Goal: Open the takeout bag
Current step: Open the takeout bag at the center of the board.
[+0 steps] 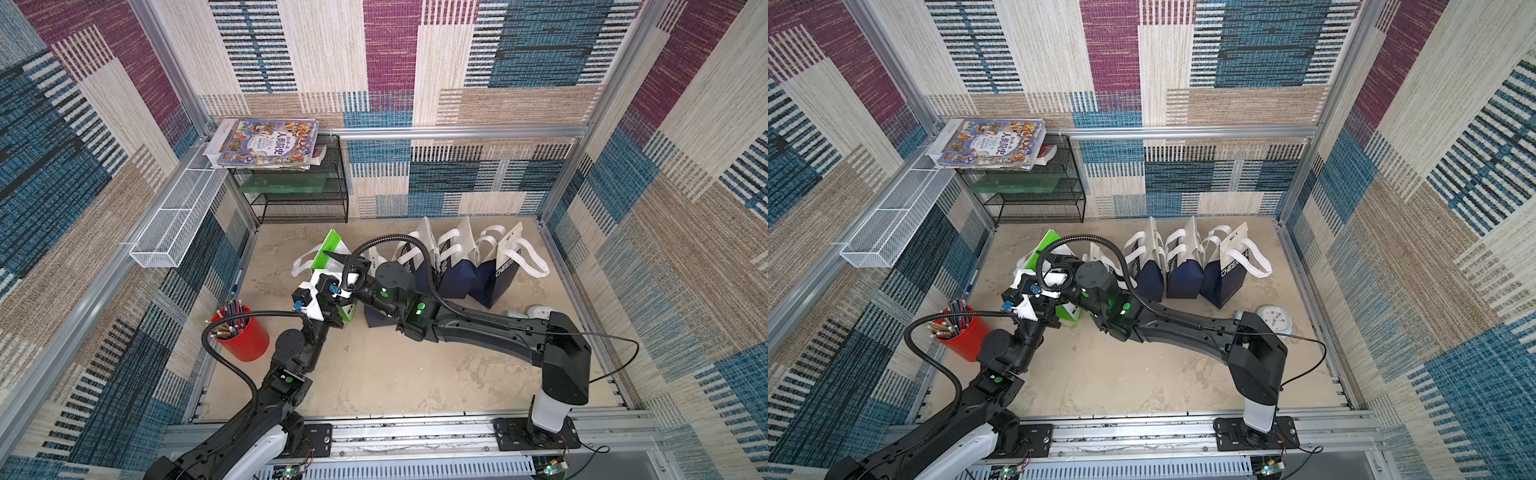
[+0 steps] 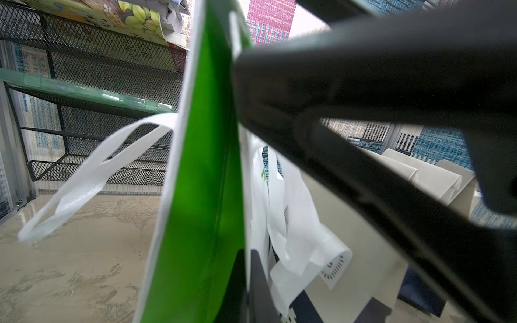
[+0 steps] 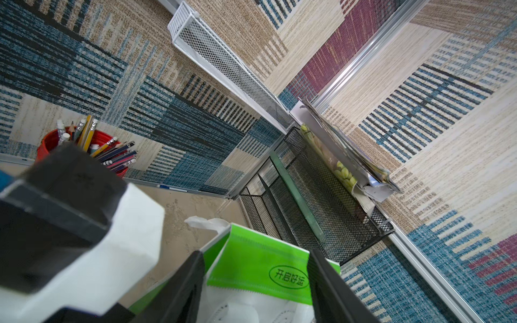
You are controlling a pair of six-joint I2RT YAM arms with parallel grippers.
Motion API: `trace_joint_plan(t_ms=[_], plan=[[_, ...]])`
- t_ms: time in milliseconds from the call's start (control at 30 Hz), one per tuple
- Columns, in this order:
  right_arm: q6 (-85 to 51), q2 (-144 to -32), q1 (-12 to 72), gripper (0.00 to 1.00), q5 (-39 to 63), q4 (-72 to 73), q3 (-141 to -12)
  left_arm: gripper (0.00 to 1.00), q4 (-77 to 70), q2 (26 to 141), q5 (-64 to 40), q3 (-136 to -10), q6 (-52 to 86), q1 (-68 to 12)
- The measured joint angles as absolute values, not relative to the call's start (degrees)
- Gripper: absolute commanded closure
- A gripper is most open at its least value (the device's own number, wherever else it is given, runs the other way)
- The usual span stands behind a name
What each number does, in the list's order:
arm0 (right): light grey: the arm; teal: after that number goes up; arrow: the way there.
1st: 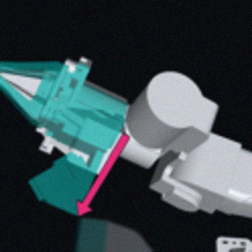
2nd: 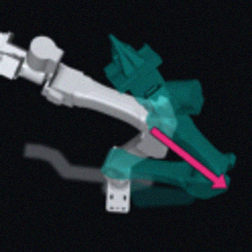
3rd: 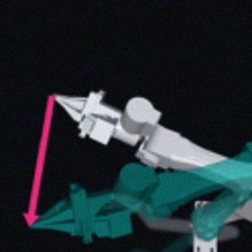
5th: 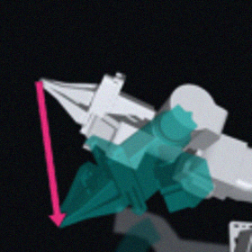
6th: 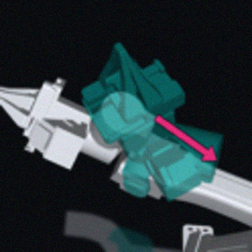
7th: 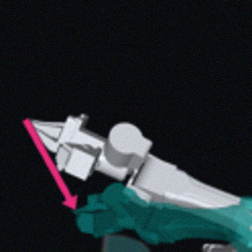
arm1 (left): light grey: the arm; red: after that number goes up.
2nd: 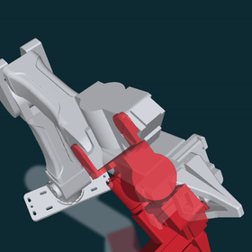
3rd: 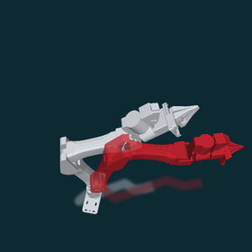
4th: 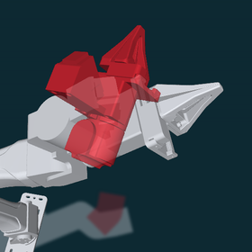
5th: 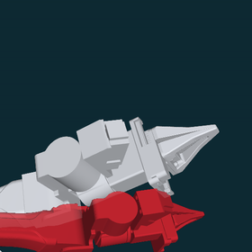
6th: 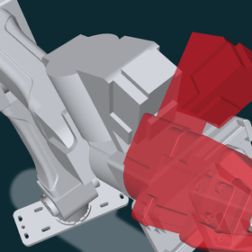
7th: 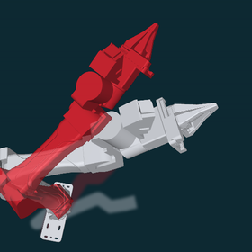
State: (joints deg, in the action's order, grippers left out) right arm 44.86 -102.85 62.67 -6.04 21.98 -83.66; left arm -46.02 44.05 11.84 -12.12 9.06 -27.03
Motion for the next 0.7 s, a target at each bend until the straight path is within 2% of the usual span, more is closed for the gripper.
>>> trace_joint_plan(t_ms=[433, 567, 700], plan=[[44.82, -105.67, 62.98, 0.60, -11.66, 21.52, -86.89, 1.00, -45.19, 43.07, 11.88, -11.62, 9.06, -27.00], [44.01, -105.84, 62.98, 0.59, -12.93, 21.08, -87.05, 1.00, -45.19, 43.07, 11.88, -11.62, 9.06, -27.00], [42.65, -105.27, 63.02, 0.52, -13.13, 20.91, -85.67, 1.00, -45.19, 43.05, 11.90, -11.62, 9.06, -27.03]])
